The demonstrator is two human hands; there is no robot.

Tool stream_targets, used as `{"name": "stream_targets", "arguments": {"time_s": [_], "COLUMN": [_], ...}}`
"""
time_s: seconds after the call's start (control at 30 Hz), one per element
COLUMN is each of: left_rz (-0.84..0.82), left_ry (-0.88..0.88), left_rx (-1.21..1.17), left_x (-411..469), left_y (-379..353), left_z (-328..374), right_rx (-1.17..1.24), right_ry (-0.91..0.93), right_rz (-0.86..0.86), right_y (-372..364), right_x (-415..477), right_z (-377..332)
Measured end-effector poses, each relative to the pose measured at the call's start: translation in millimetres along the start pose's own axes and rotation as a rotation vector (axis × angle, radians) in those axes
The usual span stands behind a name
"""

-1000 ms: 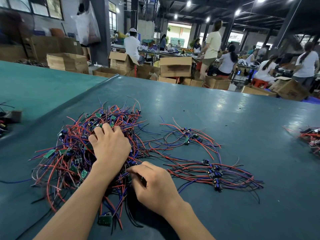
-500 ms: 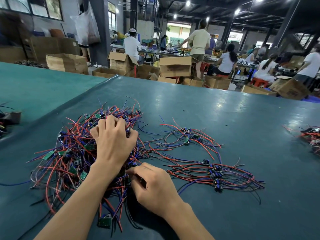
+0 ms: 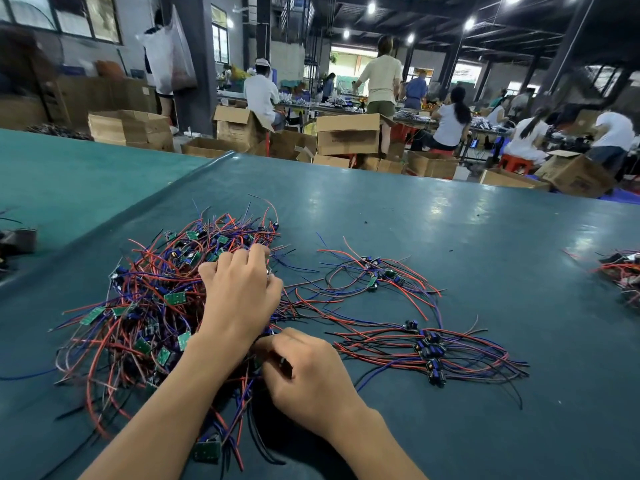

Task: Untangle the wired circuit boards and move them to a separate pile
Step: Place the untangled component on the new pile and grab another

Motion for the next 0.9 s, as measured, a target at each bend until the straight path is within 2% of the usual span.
{"name": "stream_targets", "arguments": {"time_s": [0.1, 0.17, 0.27, 0.4, 0.57, 0.63, 0.73, 0.83, 0.9], "left_rz": [0.164, 0.200, 0.086, -0.152, -0.207, -0.145, 0.066, 0.302, 0.391], "left_ry": [-0.095, -0.118, -0.060, 0.031, 0.072, 0.076, 0.012, -0.062, -0.183], "left_rx": [-0.086, -0.106, -0.091, 0.086, 0.019, 0.024, 0.015, -0.122, -0.290], "left_x": [-3.7, -3.2, -0.6, 0.8, 8.8, 6.6, -0.4, -2.6, -4.6], "left_y": [5.1, 7.0, 3.6, -7.7, -8.1, -5.6, 0.5, 11.1, 16.3], "left_z": [6.5, 7.4, 4.2, -2.6, -12.1, -13.3, -7.1, 2.3, 10.5], "right_rx": [-0.051, -0.064, -0.058, -0.056, -0.038, -0.038, -0.032, -0.038, -0.040], "right_ry": [0.040, 0.052, 0.050, 0.047, 0.040, 0.039, 0.038, 0.042, 0.021], "right_rz": [0.007, 0.023, 0.027, 0.025, 0.004, 0.011, 0.028, 0.034, 0.037], "right_y": [1.3, 2.6, 2.9, 2.6, 0.9, 0.8, 1.0, 0.0, -0.3], "right_x": [0.4, 1.0, 1.3, 1.3, 0.2, 0.0, -0.3, -1.6, -1.6], "right_z": [-0.2, -0.9, -1.8, -2.0, 0.5, 0.5, 1.3, 2.6, 4.6]}}
Point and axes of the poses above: each hand's wrist, its own x-axis towards the middle knuckle, its own y-axis out of the back of the hand, z = x × y, the point moved 2 cm from there along x, towards the middle knuckle, and after that the axes turned 10 degrees about y, right-handed, at the moved point
